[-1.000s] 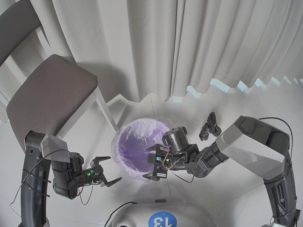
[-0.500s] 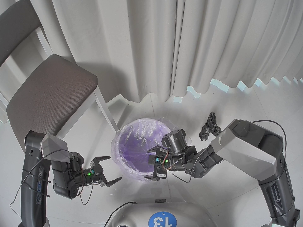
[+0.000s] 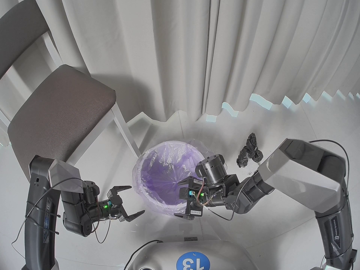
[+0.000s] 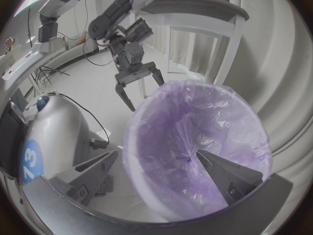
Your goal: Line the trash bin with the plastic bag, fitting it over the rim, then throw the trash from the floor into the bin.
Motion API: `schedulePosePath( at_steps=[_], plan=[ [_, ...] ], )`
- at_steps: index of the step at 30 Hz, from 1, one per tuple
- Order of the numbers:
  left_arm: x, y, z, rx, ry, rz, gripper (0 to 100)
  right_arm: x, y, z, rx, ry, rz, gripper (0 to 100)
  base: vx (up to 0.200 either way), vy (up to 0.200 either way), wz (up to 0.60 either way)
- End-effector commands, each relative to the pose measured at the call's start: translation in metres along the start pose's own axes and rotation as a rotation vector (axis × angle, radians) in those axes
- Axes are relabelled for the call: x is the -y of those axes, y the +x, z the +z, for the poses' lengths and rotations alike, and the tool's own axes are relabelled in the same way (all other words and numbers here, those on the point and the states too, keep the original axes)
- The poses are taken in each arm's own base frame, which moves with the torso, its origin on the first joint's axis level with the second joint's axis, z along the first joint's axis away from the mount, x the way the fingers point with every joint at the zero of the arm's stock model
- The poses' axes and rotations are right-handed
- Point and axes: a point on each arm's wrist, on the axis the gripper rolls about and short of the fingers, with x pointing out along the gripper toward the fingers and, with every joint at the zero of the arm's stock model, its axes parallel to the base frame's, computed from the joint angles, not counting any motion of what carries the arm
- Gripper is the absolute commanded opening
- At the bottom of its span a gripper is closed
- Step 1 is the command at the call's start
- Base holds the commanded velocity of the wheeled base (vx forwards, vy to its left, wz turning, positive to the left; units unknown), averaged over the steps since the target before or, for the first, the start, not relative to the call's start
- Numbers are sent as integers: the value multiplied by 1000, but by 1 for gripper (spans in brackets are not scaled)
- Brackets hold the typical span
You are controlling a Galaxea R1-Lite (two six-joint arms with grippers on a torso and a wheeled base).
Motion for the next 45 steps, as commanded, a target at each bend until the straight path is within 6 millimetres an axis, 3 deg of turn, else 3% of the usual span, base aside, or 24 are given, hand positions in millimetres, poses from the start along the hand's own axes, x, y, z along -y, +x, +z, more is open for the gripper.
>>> schedulePosePath(
  at_steps=[1,7,11,17,23,26,31,32,36,38,45],
  plan=[
    [1,-1,0,10,-1,-1,100,-8,-48,30,45,-36,-7,100,0,0,0],
    [4,-4,0,11,-19,-17,100,-15,-103,46,82,-49,-35,100,0,0,0],
    [4,-4,0,11,-18,-17,100,-7,-123,47,96,-37,-82,100,0,0,0],
    [4,-4,0,11,-13,-17,100,20,-126,51,114,-21,-178,100,0,0,0],
    [4,-4,-1,7,-19,-19,100,51,-108,58,162,-6,-280,100,0,0,0],
    [3,-6,-2,4,-25,-13,100,63,-117,46,178,27,-348,100,0,0,0],
    [3,-6,-2,3,-29,-12,100,63,-136,21,156,68,-394,100,0,0,0],
    [5,-7,-3,1,-31,-18,100,60,-153,6,145,93,-435,100,0,0,0],
    [11,-14,0,-1,-44,-48,100,55,-174,-9,166,154,-509,100,0,0,0],
    [10,-21,9,4,-39,-50,100,47,-192,-19,195,219,-566,100,0,0,0],
    [3,-32,43,46,13,-30,100,27,-212,-38,216,295,-626,100,0,0,0]
  ],
)
